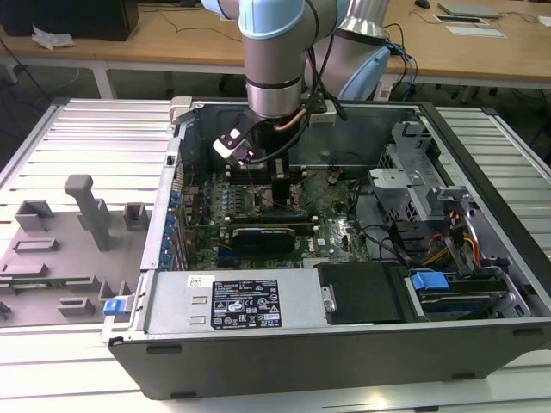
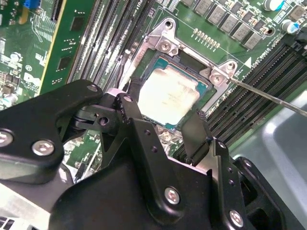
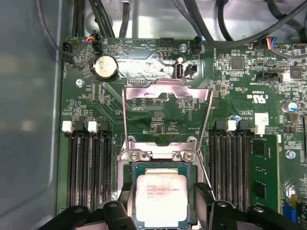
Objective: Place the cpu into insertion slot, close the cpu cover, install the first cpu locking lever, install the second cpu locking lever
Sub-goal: 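Place the cpu into insertion slot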
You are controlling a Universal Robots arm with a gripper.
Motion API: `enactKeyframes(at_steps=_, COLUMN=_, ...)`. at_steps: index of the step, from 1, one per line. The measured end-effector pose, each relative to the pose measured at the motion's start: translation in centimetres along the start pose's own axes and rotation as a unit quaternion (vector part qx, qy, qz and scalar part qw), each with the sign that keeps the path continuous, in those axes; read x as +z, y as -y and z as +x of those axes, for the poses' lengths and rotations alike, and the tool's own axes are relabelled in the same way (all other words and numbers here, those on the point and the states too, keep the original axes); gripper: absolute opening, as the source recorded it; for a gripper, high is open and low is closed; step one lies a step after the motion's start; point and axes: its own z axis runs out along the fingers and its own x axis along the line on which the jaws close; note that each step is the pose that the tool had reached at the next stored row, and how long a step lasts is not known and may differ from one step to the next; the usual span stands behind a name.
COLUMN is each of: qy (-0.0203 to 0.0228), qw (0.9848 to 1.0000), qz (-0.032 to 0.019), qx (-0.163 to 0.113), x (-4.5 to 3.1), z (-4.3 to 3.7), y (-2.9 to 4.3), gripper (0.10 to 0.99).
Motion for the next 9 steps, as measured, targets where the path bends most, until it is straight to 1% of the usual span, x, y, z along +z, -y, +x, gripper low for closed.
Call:
enactKeyframes(at_steps=7, qy=0.0, qw=1.0, qz=0.0, qx=0.0, x=-0.13, z=0.0, y=-0.01, gripper=0.616)
enactKeyframes(at_steps=8, qy=0.0, qw=1.0, qz=0.0, qx=0.0, x=-0.14, z=0.0, y=-0.01, gripper=0.596)
enactKeyframes(at_steps=9, qy=0.0, qw=1.0, qz=0.0, qx=0.0, x=-0.14, z=0.0, y=-0.01, gripper=0.533)
